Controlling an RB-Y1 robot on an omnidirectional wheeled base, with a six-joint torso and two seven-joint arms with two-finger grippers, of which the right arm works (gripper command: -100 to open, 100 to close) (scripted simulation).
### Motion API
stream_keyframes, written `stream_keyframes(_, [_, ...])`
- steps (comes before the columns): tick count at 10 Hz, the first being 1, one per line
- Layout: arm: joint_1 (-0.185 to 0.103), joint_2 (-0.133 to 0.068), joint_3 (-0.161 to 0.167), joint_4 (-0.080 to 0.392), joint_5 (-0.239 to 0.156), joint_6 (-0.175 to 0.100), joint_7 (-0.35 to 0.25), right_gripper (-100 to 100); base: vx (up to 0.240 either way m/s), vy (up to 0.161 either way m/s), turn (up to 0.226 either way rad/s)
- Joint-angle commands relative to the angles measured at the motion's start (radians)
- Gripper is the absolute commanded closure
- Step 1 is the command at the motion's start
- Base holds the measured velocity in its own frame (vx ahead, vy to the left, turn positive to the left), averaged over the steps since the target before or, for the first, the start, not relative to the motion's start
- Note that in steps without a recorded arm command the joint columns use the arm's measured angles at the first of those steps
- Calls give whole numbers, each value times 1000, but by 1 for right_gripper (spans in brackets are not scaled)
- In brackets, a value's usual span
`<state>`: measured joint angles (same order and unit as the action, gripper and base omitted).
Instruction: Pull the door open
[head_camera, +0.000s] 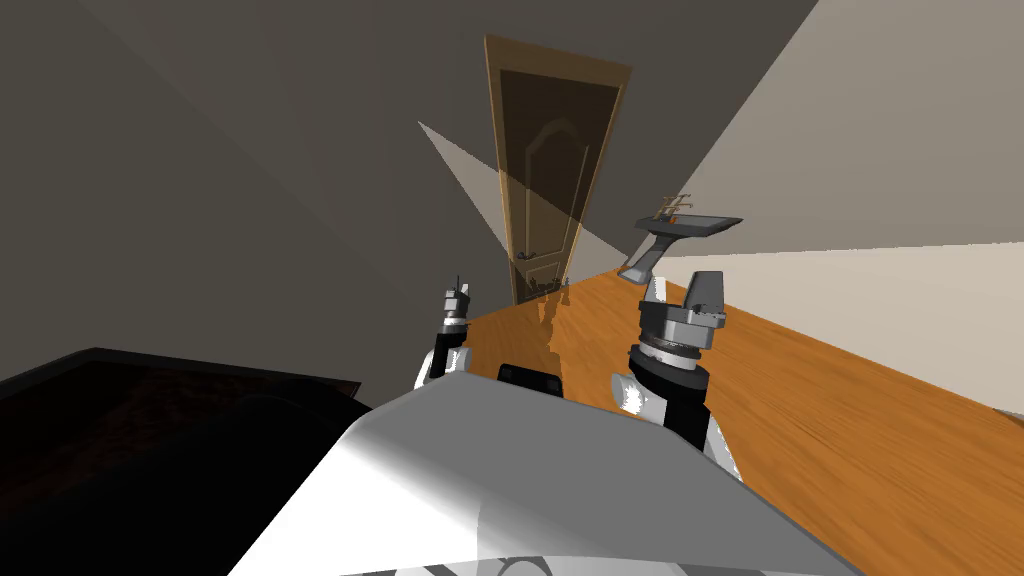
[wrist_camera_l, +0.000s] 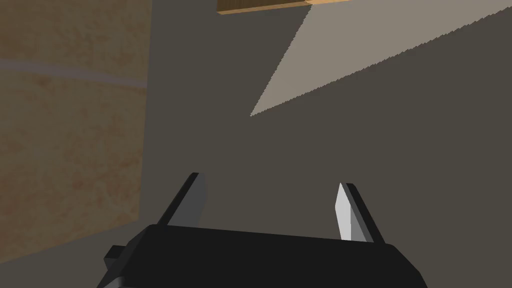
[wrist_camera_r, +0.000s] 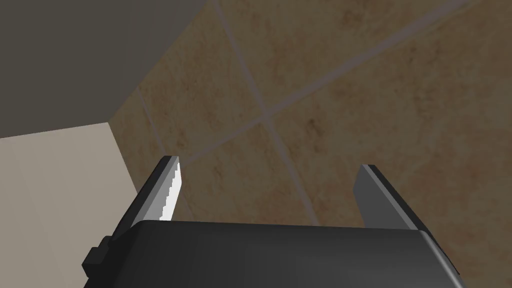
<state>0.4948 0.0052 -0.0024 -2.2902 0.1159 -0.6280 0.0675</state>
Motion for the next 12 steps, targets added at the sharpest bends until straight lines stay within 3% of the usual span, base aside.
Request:
stream_keyframes(1, [-17,-11,-3,40,-7,-1,-2,-100,49,11,138])
stream_keyframes(12, [-111,-59,-18,260,-44,-6,-13,-100,75,-6,96])
